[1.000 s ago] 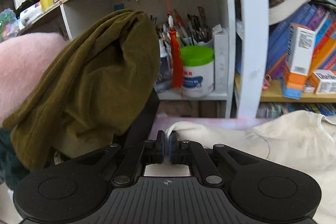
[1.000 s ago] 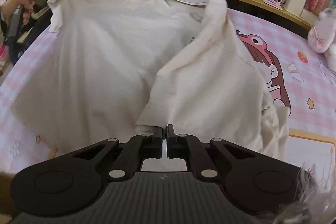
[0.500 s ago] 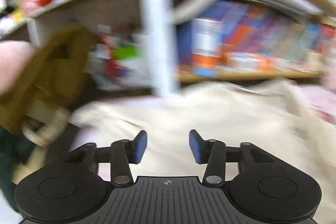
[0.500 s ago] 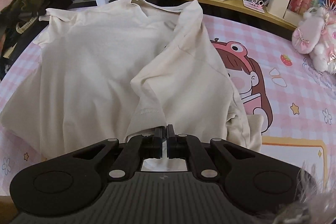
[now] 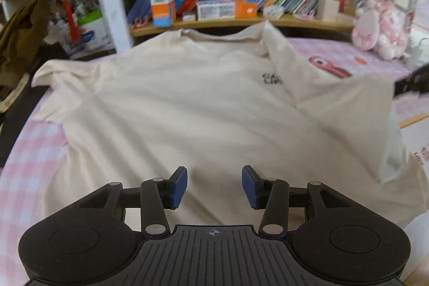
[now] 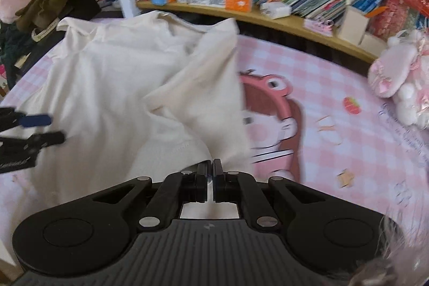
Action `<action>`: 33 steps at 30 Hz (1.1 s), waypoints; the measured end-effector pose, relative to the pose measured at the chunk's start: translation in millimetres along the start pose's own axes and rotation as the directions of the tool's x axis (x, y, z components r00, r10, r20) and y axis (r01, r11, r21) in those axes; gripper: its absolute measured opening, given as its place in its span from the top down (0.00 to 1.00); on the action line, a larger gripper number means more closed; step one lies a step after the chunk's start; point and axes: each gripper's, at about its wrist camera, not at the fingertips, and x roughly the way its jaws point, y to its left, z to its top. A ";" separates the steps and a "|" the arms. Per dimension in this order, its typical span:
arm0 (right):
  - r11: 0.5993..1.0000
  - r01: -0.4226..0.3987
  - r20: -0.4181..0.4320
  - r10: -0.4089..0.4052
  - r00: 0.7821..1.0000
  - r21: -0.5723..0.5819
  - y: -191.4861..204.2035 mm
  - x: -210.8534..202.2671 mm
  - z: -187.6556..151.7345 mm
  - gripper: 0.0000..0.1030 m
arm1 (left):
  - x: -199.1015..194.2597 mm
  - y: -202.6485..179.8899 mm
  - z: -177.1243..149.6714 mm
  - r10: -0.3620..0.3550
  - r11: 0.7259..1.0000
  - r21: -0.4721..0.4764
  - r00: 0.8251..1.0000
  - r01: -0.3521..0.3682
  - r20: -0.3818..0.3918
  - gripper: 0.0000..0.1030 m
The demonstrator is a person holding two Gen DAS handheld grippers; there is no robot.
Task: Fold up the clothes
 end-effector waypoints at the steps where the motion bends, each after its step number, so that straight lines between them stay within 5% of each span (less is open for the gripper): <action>1: 1.000 0.019 0.011 -0.019 1.000 0.001 -13.5 -0.1 1.1 0.97 | 0.0 -2.3 -2.0 0.017 1.000 -0.009 1.000 -0.018 -0.010 0.56; 6: 0.959 0.254 0.075 -0.264 0.962 0.122 -111.2 0.0 11.7 0.97 | -3.7 -8.5 -11.3 0.088 0.994 -0.059 0.994 -0.092 -0.058 0.56; 9: 0.907 0.376 0.010 -0.385 0.923 0.189 -168.2 19.3 9.3 0.97 | -10.1 -12.5 -15.8 0.104 0.992 -0.066 0.992 -0.109 -0.071 0.56; 13: 0.907 0.374 -0.066 -0.368 0.927 0.192 -196.8 50.7 0.3 0.97 | -15.3 -14.6 -20.4 0.115 0.991 -0.064 0.989 -0.121 -0.089 0.56; 17: 0.870 0.449 -0.073 -0.444 0.893 0.202 -205.6 57.7 -1.3 0.99 | -16.3 -16.7 -24.3 0.127 0.988 -0.073 0.986 -0.135 -0.109 0.56; 20: 0.861 0.430 -0.056 -0.432 0.900 0.273 -218.9 48.6 -5.8 0.99 | -18.3 -22.3 -24.9 0.126 0.989 -0.059 0.986 -0.133 -0.108 0.56; 23: 0.890 0.334 -0.045 -0.337 0.940 0.309 -222.5 41.0 -10.8 0.96 | -20.2 -22.4 -22.6 0.123 0.991 -0.044 0.987 -0.128 -0.102 0.56; 25: 0.905 0.260 -0.024 -0.268 0.963 0.337 -220.1 32.9 -13.4 0.72 | -20.0 -18.7 -20.7 0.123 0.990 -0.058 0.987 -0.130 -0.102 0.56; 26: 0.908 0.236 -0.013 -0.247 0.969 0.346 -217.2 28.7 -14.2 0.46 | -19.8 -16.8 -19.7 0.124 0.989 -0.067 0.987 -0.131 -0.102 0.56; 27: 0.907 0.235 0.001 -0.251 0.968 0.351 -213.0 25.1 -14.1 0.34 | -19.5 -14.8 -18.7 0.125 0.988 -0.077 0.987 -0.133 -0.102 0.56; 33: 0.920 0.263 -0.055 -0.258 0.965 0.292 -206.9 47.8 -6.4 0.46 | -20.7 -16.8 -15.0 0.127 0.988 -0.072 0.987 -0.134 -0.097 0.56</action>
